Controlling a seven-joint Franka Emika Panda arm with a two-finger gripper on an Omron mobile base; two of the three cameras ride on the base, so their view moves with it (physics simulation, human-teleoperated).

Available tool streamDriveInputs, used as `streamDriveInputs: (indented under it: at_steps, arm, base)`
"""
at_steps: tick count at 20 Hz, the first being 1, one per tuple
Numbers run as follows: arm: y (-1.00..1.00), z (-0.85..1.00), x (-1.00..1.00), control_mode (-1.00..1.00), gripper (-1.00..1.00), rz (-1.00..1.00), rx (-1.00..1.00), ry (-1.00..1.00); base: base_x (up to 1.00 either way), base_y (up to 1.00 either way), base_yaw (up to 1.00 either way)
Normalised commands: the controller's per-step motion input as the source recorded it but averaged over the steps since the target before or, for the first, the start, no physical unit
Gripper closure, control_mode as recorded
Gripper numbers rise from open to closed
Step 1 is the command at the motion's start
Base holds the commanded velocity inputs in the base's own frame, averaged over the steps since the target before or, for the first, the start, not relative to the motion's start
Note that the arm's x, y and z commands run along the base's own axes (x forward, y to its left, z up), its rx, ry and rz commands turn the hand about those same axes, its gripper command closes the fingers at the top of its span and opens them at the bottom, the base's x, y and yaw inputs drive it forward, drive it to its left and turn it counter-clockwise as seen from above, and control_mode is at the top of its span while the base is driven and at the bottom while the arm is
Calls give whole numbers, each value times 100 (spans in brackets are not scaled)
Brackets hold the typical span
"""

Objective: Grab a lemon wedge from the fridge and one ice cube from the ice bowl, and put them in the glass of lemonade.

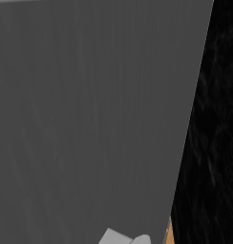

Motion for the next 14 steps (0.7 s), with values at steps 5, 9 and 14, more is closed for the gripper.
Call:
streamDriveInputs:
  at_steps: [5,9,14]
  arm:
    - [0,0,-1,100,100,0,0,0]
    - [0,0,0,100,100,0,0,0]
    - [0,0,0,100,100,0,0,0]
  base:
    - [-6,0,0]
    - [-38,7,0]
    - [-45,27,0]
